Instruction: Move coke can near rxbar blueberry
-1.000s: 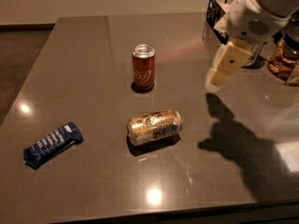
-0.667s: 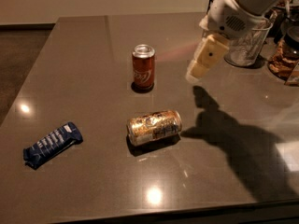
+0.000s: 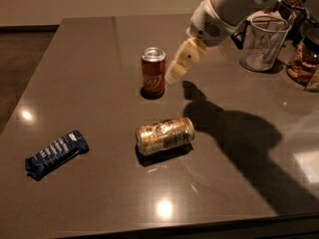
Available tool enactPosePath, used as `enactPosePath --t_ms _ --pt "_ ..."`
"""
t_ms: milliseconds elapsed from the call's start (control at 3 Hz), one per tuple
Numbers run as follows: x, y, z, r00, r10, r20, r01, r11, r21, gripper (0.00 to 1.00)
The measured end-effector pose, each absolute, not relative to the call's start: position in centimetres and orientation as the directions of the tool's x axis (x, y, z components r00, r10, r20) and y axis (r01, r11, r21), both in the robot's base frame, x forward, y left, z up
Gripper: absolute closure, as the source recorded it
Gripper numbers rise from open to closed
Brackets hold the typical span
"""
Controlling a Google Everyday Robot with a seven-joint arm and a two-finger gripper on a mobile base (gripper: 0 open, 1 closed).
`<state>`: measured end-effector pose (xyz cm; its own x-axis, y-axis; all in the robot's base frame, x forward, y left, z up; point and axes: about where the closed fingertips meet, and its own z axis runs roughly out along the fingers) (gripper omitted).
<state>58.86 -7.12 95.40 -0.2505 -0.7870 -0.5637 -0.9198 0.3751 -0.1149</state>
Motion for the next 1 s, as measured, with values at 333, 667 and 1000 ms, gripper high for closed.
enactPosePath --t_ms 333,667,1000 --pt "60.2 -5.3 94.1 -0.271 -0.761 -0.589 -0.92 0.385 -0.073 0.0" --pt "61.1 -3.7 93.3 -0.283 -0.742 -0.608 -0.919 0.39 -0.048 0.0" --pt "61.6 -1.9 92.5 -0.282 -0.738 -0.613 -0.918 0.393 -0.051 0.0"
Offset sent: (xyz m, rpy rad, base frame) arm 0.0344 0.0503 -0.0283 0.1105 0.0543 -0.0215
